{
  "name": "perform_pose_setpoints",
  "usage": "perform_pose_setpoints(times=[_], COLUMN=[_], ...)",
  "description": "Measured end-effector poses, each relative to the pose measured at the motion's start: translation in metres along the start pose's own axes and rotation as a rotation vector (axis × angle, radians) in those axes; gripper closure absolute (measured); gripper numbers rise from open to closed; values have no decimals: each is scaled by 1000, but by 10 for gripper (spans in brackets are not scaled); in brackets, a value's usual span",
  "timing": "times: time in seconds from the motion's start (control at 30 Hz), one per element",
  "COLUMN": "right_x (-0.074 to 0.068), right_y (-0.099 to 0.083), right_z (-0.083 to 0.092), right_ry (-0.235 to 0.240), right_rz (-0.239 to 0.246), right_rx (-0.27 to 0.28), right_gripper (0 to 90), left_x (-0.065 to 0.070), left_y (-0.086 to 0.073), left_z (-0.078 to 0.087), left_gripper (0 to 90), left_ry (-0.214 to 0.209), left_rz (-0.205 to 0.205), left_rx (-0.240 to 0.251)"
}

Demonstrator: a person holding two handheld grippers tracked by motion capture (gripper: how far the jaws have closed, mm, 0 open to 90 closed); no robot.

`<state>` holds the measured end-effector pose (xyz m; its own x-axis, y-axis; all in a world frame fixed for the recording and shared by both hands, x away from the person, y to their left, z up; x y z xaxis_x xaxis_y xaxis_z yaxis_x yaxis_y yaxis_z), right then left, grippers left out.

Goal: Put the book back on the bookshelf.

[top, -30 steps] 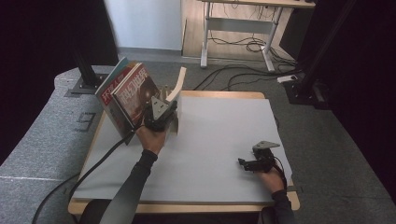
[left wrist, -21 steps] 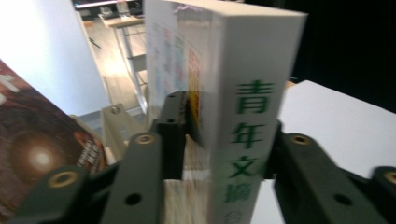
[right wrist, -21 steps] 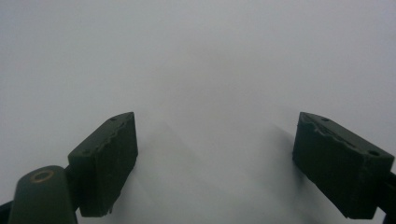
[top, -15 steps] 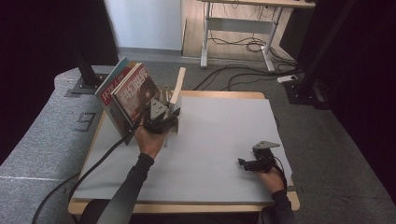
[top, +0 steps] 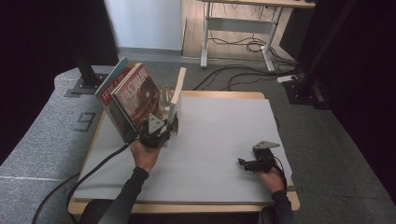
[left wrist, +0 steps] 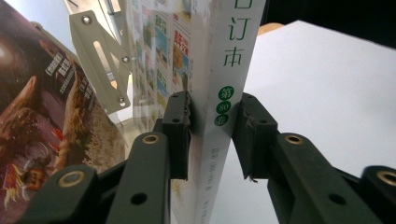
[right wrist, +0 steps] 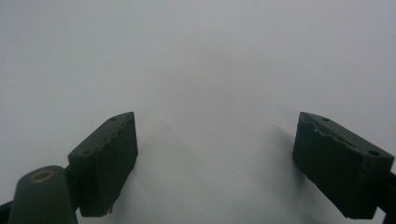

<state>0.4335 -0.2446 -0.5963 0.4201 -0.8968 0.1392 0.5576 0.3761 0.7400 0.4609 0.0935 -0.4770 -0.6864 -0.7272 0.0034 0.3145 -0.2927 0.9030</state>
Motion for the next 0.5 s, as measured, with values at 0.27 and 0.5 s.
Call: perform_pose_setpoints(times=[0.27, 0.5], right_x=[0, 0], right_y=[0, 0], right_z=[0, 0], right_ry=[0, 0], right_rz=[0, 1], right_rx=[0, 0], right_gripper=[133, 133], left_x=[-4, -1], left_y=[3, 3], left_z=[-3, 1], left_gripper=[683, 531], left_ry=[4, -31], left_rz=[13, 15], left_rx=[18, 10])
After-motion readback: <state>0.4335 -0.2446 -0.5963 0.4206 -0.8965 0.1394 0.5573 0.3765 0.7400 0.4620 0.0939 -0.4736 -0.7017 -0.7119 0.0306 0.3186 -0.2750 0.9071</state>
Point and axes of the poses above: each handheld gripper's, and its own axes: z roughly backward along the jaws, y roughly out of its top, x roughly to its right, the point moved 9 cm from there along -z, roughly forward along the jaws, and after that the axes turned 13 degrees about -y, right-handed, at the moved point
